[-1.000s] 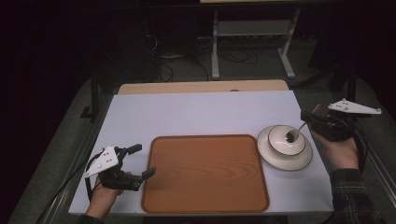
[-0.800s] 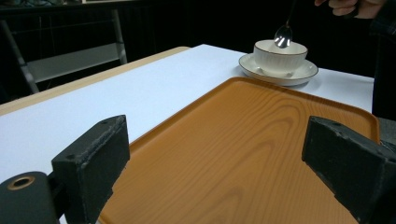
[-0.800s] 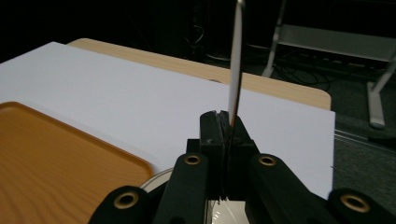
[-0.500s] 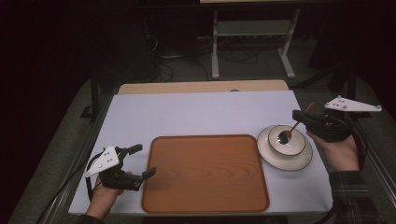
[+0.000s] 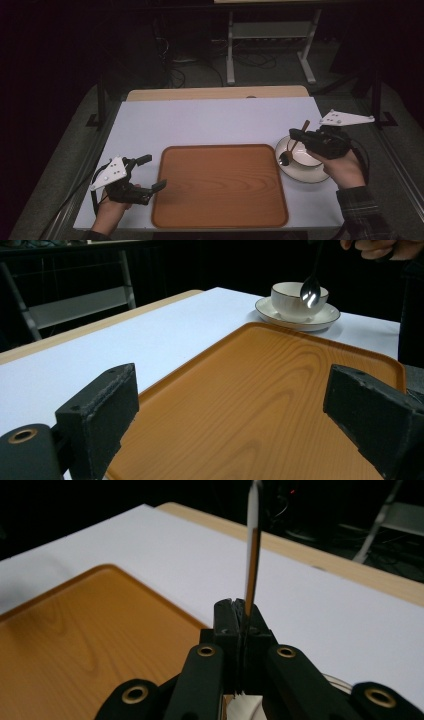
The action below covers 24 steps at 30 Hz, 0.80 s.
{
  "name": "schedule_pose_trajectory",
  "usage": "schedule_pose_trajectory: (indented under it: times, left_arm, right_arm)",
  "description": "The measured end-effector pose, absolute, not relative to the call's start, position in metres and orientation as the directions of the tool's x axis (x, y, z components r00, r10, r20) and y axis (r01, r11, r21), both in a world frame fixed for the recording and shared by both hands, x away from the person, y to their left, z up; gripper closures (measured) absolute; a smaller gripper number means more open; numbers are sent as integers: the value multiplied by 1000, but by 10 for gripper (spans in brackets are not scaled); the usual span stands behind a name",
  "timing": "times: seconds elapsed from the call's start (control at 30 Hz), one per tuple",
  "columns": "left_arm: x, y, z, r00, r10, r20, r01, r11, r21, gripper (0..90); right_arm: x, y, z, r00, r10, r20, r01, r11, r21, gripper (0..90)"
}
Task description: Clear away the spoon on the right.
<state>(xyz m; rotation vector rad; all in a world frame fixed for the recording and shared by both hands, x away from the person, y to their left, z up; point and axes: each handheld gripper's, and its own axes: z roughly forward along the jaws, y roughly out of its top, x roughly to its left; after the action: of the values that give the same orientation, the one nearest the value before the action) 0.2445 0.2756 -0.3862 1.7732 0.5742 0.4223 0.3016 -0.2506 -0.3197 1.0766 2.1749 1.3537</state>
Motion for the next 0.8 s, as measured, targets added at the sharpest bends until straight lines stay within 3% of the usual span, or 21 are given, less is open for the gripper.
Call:
schedule_pose_trajectory:
  times: [0.8]
  left_arm:
    - [244, 276, -386, 815, 579, -8, 162, -213, 963, 73]
  right_arm:
    - [301, -197, -353, -754, 652, 82, 440, 409, 799, 881]
